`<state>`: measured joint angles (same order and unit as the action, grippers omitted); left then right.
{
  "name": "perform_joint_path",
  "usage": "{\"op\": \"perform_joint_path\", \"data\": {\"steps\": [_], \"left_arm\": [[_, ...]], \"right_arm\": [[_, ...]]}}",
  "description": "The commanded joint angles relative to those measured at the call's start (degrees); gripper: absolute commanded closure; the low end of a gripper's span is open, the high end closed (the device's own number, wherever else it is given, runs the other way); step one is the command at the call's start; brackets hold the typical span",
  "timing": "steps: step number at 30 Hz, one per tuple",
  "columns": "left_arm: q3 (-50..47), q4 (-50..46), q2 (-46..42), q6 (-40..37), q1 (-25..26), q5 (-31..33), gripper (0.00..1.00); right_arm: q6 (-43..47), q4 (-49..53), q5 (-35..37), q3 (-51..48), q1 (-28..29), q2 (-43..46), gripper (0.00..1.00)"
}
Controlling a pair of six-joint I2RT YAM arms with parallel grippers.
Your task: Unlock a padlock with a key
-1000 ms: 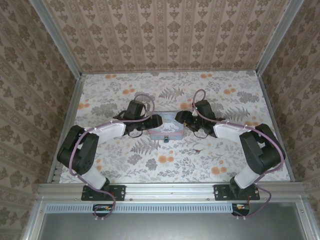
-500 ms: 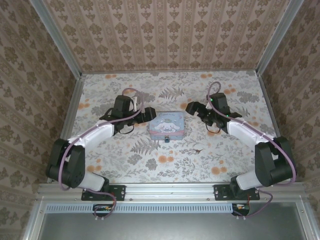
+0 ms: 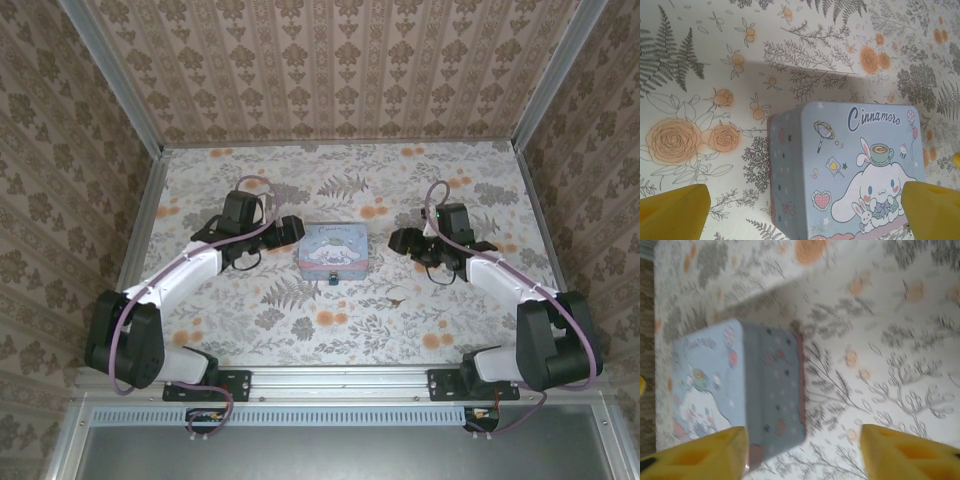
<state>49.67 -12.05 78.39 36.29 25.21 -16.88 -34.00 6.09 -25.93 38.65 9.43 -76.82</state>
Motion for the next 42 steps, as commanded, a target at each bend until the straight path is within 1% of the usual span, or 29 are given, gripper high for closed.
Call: {"op": "perform_joint_path", "data": {"steps": [1,3,7,15,21,29,34,38,42], "left_arm": [[-1.2,1.3,0.6,2.3,2.4,-1.0,0.01],[-1.2,1.6,0.5,2.1,4.4,0.1,0.01],[-0.5,2.0,0.4,1.8,8.5,2.0,0.01],[0.0,3.2,0.2,3.5,13.5,4.3,0.0],[-0.1,3.7,-0.3,4.2,15.0,5.3,0.0],[-0.8,4.5,-1.2,4.7,15.3,5.7,0.0],[-1.3,5.2,-1.1,4.6,15.3,5.5,0.0],[-1.5,5.6,-0.9,4.6,15.3,5.3,0.0],[-1.9,5.9,-0.9,4.7,15.3,5.4,0.0]], "right_arm": [[0.7,4.2,-0.8,-3.5,1.1,1.0,0.5],[0.3,3.9,-0.1,-5.2,2.0,1.0,0.52],[-0.7,2.9,1.8,-7.4,4.1,0.7,0.52],[-2.6,3.1,4.5,-9.5,7.5,0.3,0.51],[-4.1,5.4,5.8,-10.9,9.6,1.0,0.52],[-7.6,10.3,9.9,-12.3,16.0,5.7,0.53],[-9.2,12.4,12.5,-12.6,19.1,7.8,0.53],[-9.1,14.4,15.2,-11.7,21.0,7.3,0.53],[-8.3,15.2,17.4,-10.0,22.6,4.9,0.54]]}}
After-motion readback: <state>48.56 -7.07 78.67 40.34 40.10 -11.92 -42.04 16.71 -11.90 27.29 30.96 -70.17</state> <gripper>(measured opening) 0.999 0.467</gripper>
